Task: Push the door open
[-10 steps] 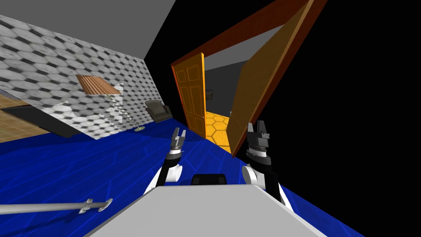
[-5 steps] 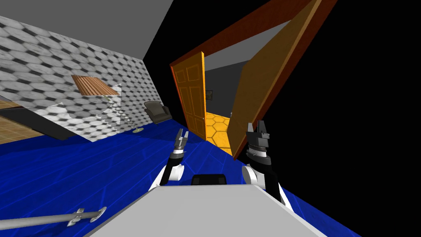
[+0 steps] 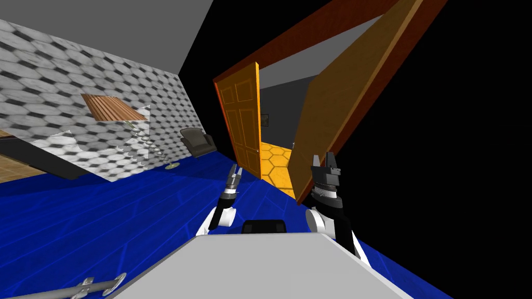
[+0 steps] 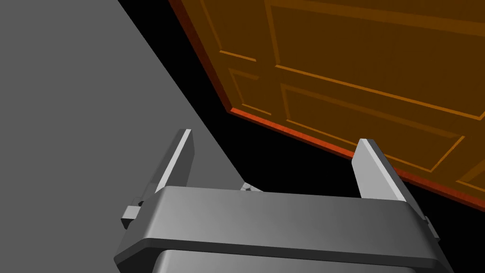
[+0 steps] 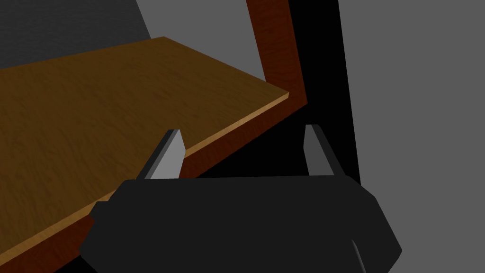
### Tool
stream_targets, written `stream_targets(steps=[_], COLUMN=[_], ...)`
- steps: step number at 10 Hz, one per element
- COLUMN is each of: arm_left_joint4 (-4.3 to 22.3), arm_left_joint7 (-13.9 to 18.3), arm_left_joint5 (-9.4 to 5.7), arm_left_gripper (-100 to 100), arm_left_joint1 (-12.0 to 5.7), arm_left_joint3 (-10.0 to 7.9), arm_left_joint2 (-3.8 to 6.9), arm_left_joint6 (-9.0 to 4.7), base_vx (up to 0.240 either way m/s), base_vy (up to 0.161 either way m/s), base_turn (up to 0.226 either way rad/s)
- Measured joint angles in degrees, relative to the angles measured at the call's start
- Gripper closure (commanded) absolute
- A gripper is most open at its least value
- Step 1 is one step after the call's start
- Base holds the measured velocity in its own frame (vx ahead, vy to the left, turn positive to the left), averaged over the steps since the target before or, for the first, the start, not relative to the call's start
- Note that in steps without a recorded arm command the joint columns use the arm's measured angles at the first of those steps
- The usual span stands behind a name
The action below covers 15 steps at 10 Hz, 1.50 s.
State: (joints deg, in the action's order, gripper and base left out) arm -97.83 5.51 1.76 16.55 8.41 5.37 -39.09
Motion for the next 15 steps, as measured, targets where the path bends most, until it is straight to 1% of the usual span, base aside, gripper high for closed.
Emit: stream_targets(steps=[2,4,6,7,8,11,12,14,15], arm_left_joint4=[2.49,5.01,7.92,8.95,9.76,13.96,15.10,18.23,19.11], arm_left_joint7=[0.44,0.88,1.15,1.39,1.51,2.05,2.38,2.73,2.90], arm_left_joint5=[0.38,0.64,0.99,1.13,1.35,1.79,1.88,2.20,2.38], arm_left_gripper=[-100,-100,-100,-100,-100,-100,-100,-100,-100], arm_left_joint1=[-1.08,-2.20,-3.40,-3.64,-3.93,-5.95,-6.47,-7.68,-7.95], arm_left_joint3=[0.72,1.22,1.85,2.16,2.58,3.36,3.58,4.15,4.52], arm_left_joint2=[0.18,0.41,0.34,0.53,0.46,0.54,0.80,0.75,0.81], arm_left_joint6=[-0.02,-0.32,-0.81,-1.02,-0.98,-1.36,-1.46,-2.19,-2.22], base_vx=[0.114,0.100,0.087,0.090,0.100,0.101,0.101,0.104,0.094], base_vy=[0.052,0.039,0.044,0.031,0.044,0.046,0.050,0.048,0.050], base_turn=[-0.010,-0.012,-0.011,-0.012,-0.012,-0.013,-0.011,-0.013,-0.011])
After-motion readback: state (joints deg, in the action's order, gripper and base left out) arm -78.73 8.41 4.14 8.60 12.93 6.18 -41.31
